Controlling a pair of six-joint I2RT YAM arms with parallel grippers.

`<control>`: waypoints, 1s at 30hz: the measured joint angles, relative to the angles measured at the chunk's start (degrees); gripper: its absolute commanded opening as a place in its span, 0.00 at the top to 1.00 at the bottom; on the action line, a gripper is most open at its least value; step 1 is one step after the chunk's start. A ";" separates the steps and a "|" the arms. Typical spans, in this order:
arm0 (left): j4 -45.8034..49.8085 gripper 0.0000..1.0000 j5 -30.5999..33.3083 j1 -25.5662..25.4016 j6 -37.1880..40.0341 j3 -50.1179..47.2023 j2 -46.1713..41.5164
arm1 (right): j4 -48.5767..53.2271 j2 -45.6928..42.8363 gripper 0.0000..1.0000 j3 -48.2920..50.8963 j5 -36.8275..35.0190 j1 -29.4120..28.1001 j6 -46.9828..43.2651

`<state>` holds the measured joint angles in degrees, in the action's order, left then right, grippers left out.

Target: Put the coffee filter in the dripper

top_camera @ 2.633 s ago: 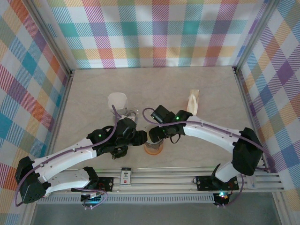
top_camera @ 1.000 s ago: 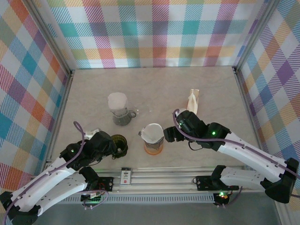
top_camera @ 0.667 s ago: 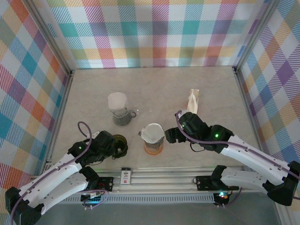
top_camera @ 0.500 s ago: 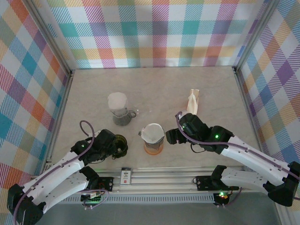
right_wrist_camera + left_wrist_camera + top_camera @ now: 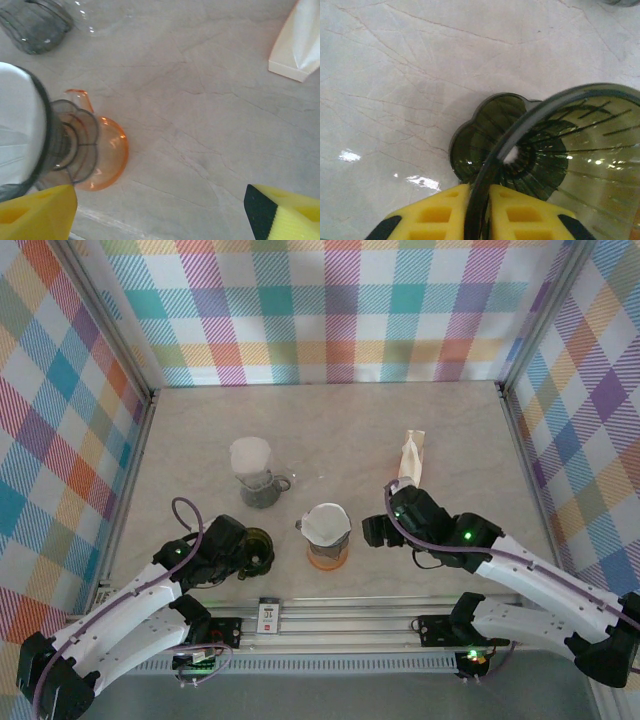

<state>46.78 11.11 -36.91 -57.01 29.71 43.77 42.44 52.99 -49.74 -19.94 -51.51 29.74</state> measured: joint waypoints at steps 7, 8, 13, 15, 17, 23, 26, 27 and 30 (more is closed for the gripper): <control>-1.36 1.00 -1.03 0.11 0.02 0.00 -1.14 | -1.22 -0.66 0.15 7.67 4.24 2.60 1.42; -1.33 1.00 -1.07 0.11 0.02 0.00 -1.27 | -1.79 -0.66 0.16 8.79 5.22 2.60 1.55; -0.83 1.00 -1.49 0.11 0.09 0.20 -1.86 | -5.73 -0.66 0.23 13.11 10.34 2.71 1.53; 0.24 1.00 -1.90 0.11 0.52 0.63 -2.27 | -7.72 -0.63 0.25 14.78 12.63 2.71 1.38; 1.90 1.00 -2.47 0.11 1.05 1.90 -2.89 | -9.92 -0.37 0.28 16.44 15.23 2.71 1.22; 4.59 1.00 -4.17 0.11 2.01 8.31 -4.81 | -18.18 1.90 0.34 20.81 23.89 2.71 0.92; 5.44 1.00 -5.35 0.11 2.47 10.56 -4.90 | -22.69 4.59 0.36 22.03 27.04 2.71 0.90; 5.75 1.00 -5.75 0.11 2.54 10.80 -4.90 | -24.09 5.64 0.38 22.27 27.82 2.71 0.87; 7.13 1.00 -6.84 0.11 2.62 10.95 -5.01 | -28.20 8.81 0.39 22.75 29.59 2.71 0.66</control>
<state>53.91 4.27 -36.80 -54.39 40.66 38.76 14.24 61.80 -26.98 9.65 -48.80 30.39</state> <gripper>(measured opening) 0.091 0.616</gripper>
